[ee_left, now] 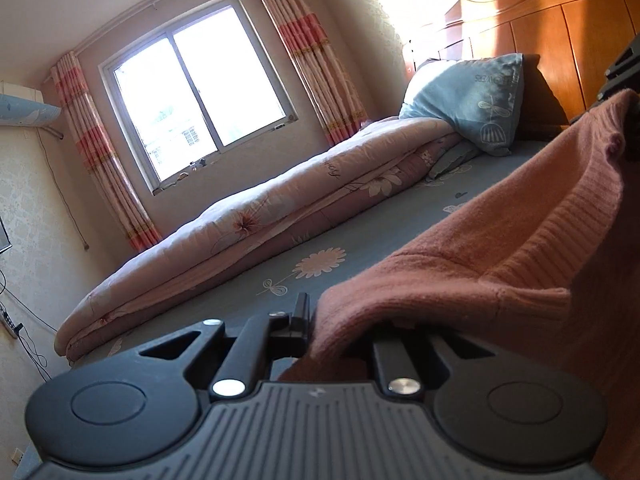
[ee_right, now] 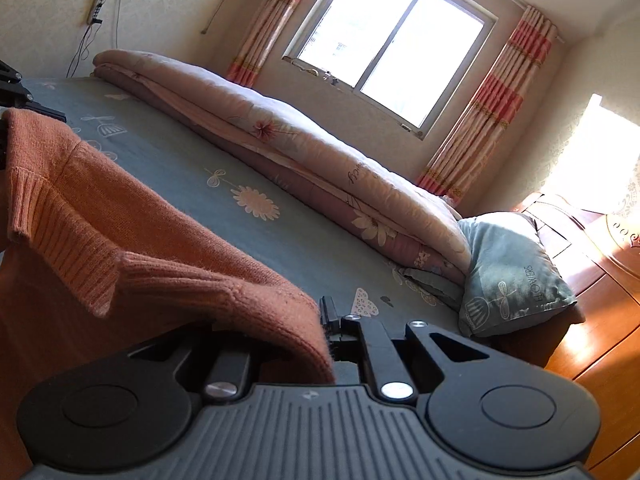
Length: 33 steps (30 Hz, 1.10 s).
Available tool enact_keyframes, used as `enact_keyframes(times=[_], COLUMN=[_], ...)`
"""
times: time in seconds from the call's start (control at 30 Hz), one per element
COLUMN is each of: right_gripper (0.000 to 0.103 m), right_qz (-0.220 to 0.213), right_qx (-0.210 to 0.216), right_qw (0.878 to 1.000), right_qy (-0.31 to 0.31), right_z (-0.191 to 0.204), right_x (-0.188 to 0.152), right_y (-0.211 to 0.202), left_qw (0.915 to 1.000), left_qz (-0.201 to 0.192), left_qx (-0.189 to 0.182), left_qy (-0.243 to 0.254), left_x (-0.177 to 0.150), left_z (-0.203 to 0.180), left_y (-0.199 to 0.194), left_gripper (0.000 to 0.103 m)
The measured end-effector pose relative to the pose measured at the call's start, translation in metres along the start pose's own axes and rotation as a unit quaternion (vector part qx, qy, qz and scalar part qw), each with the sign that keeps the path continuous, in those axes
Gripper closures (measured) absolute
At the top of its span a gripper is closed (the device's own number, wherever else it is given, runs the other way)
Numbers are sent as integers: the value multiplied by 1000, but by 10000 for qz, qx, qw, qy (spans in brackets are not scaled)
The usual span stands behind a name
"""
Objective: Fold clothes
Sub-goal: 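Lower the held sweater onto the bed with both grippers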
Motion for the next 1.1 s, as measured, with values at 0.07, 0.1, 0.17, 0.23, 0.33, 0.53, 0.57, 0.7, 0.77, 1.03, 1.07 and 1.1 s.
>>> enact_keyframes(times=[0.07,0.1,0.17,0.23,0.33,0.53,0.57,0.7,0.77,1.03,1.07,1.1], right_gripper=[91,91,91,91,91,90,90,59,36,31,31,31], right_qz=[-65,-18,124,322,404,539,640,1033,1215,1623,1603,1581], right_qx=[-97,-101,-86,-9,-61,-102,-46,-50,194,858,851,841], right_qw=[9999,9998,9994,9987,9982,9965,9956,9919,9897,9816,9821,9828], right_qy=[121,196,315,392,429,626,687,738,729,532,496,458], right_z=[-3,-4,-2,3,10,18,20,29,33,34,33,31], right_x=[3,3,-3,-17,-32,-32,-35,-59,-68,-91,-92,-93], right_y=[21,32,55,83,115,168,179,208,211,185,179,173], left_qw=[10000,9999,9998,9995,9989,9968,9960,9929,9906,9888,9891,9897], left_qz=[46,100,216,330,471,793,880,1138,1274,1325,1305,1259], left_qx=[37,36,21,-13,-26,-50,-80,-160,-153,-298,-243,-203], left_qy=[-50,-47,-15,5,22,-76,-87,311,472,612,633,650], left_x=[-3,-7,-16,-26,-38,-47,-50,-67,-75,-90,-89,-88], left_z=[-4,-8,-17,-24,-33,-38,-40,-63,-71,-69,-67,-65], left_y=[19,29,47,62,82,117,124,143,148,135,133,131], left_gripper=[92,92,92,92,92,88,88,84,64,43,41,40])
Point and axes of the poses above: each gripper's, at about its wrist camera, not at the fingertips, and y roughly the way its jaws point, z to its left, x to its top, the point moved 1 cm from there along y, roughly the way its jaws point, and after that the axes turned 7 degrees about y, right-handed, at the moved point
